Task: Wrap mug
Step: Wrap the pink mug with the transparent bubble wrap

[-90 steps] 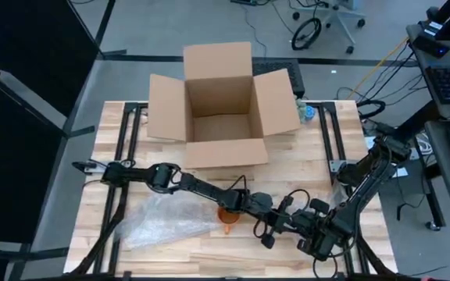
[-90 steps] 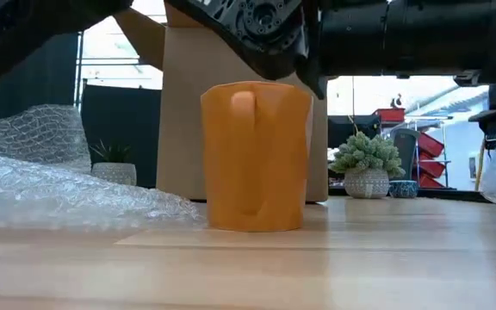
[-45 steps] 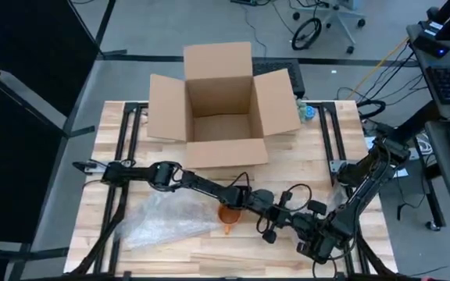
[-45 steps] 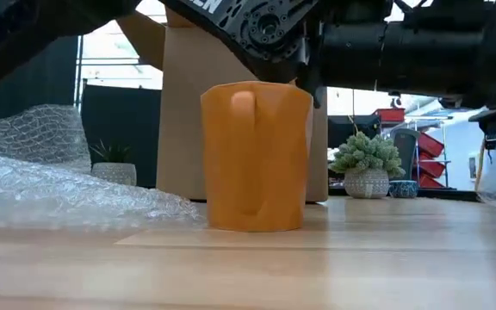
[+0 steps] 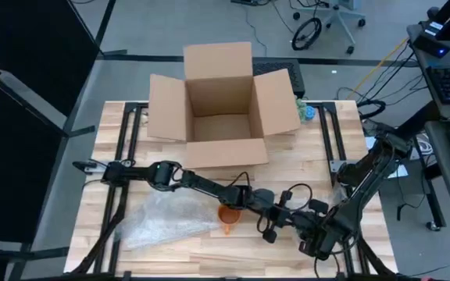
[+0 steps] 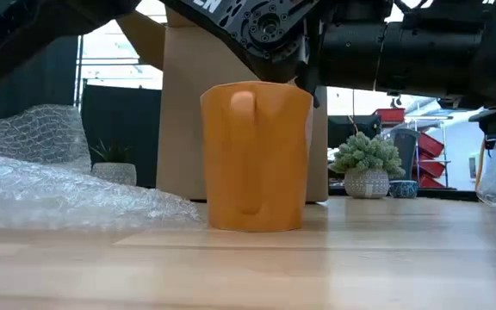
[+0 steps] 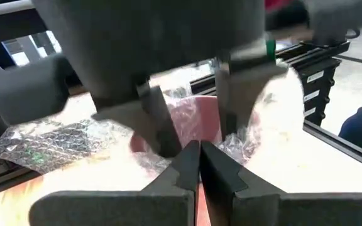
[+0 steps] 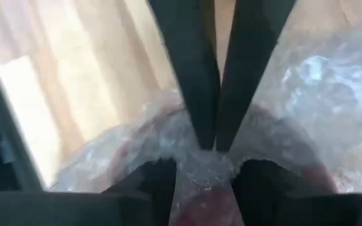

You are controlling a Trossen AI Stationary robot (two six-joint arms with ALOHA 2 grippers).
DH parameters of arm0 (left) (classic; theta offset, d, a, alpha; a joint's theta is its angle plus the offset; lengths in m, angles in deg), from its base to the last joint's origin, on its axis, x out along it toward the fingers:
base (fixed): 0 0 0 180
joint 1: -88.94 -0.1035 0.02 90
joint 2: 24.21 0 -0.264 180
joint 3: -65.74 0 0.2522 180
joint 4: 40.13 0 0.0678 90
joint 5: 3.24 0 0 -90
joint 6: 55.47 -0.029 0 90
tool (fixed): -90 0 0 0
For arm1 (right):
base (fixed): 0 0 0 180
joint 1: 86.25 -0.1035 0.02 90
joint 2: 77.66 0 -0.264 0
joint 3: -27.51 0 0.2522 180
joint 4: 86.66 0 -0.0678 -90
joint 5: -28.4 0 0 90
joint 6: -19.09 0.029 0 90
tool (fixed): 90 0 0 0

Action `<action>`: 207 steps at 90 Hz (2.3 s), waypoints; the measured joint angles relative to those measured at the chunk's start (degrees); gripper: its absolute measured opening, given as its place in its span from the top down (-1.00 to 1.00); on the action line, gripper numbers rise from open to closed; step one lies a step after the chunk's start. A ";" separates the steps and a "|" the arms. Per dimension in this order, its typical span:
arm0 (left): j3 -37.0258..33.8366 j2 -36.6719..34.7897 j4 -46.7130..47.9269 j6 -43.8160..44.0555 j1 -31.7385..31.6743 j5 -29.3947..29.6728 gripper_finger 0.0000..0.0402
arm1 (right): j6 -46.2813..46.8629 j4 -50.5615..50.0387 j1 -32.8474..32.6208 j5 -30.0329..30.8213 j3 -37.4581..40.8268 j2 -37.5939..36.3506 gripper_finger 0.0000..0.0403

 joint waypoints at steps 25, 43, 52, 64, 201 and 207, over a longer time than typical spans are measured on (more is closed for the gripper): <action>-0.04 0.00 -0.01 0.00 -0.04 -0.13 1.00 | 0.20 -3.16 -0.46 0.11 -0.11 -8.55 0.40; -0.04 0.00 -0.02 0.00 -0.07 -0.20 1.00 | -0.22 -3.93 -0.44 1.74 -0.11 -14.39 0.40; -0.04 0.00 -0.02 0.00 -0.11 -0.31 1.00 | -0.49 -0.66 -0.59 1.70 -0.15 -16.25 0.40; -0.07 0.00 -0.04 0.02 -0.11 -0.31 1.00 | -3.83 7.28 -1.48 1.68 -0.21 -15.87 0.40; -0.15 0.00 0.08 0.03 -0.13 -0.13 1.00 | -5.34 -5.70 2.95 -4.58 -0.11 -15.60 0.98; -0.14 0.00 0.09 0.02 -0.13 -0.13 1.00 | -3.53 -7.25 2.95 -4.58 -0.13 -17.64 0.98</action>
